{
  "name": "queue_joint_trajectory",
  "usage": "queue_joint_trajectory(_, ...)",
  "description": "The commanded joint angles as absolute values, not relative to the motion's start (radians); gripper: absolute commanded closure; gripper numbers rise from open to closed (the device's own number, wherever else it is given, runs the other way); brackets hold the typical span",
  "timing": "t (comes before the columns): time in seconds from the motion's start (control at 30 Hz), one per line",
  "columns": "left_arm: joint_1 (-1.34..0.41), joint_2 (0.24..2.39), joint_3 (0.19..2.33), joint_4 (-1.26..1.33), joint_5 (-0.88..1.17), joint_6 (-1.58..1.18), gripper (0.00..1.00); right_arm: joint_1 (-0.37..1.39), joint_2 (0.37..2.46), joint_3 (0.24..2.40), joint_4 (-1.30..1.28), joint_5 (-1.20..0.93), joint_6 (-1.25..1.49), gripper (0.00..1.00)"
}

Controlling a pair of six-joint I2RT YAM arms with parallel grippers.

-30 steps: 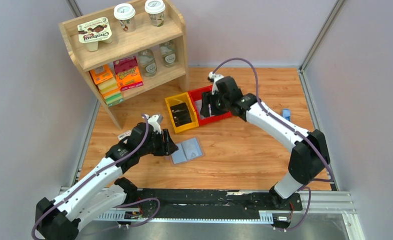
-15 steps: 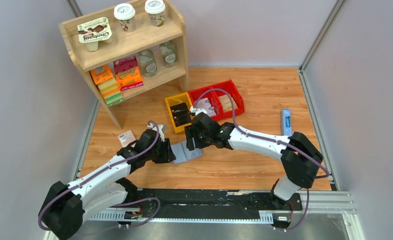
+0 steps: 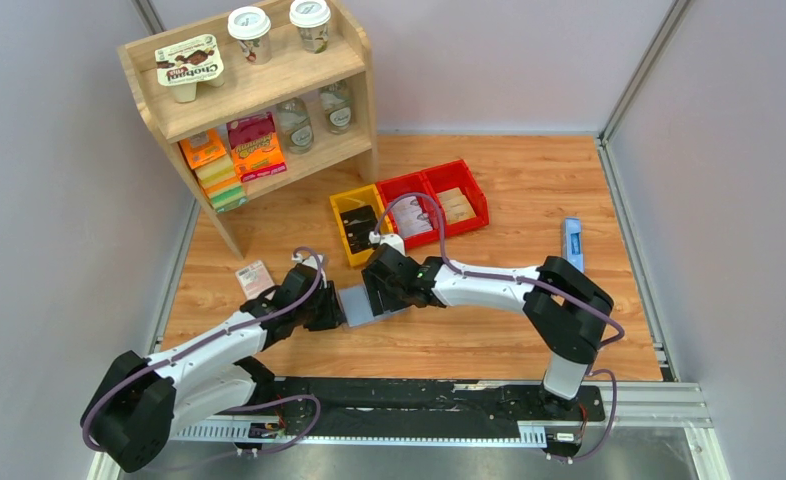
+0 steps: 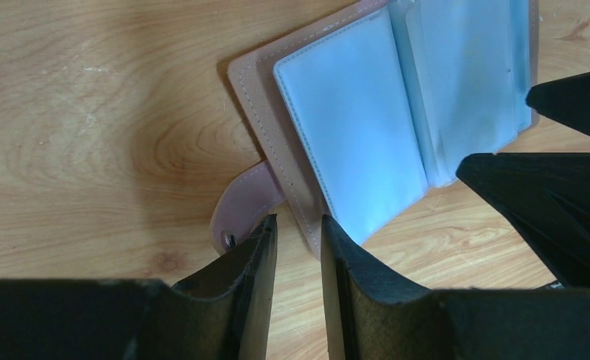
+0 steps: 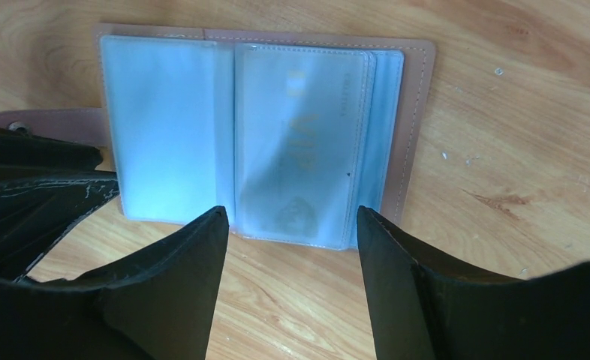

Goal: Take the credit cards out of the card holder
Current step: Remove the credit card from the card holder.

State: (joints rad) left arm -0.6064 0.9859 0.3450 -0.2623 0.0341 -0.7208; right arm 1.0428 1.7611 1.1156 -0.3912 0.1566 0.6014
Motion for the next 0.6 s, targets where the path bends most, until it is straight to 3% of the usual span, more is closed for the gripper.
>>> queue_joint_trajectory(0.0, -0.604, 0.985, 0.314, -0.227, 0.029, -0.739, 0.64, 1.046, 1.795, 1.161, -0.364, 0.181, 0.618, 0.35)
queue_joint_trajectory(0.33, -0.604, 1.008, 0.305, -0.180, 0.078, -0.744, 0.66, 1.052, 1.789, 1.166, -0.345, 0.127, 0.603, 0.55)
queue_joint_trajectory(0.57, -0.604, 1.026, 0.302, -0.153, 0.101, -0.746, 0.66, 1.054, 1.772, 1.155, -0.279, 0.035, 0.578, 0.56)
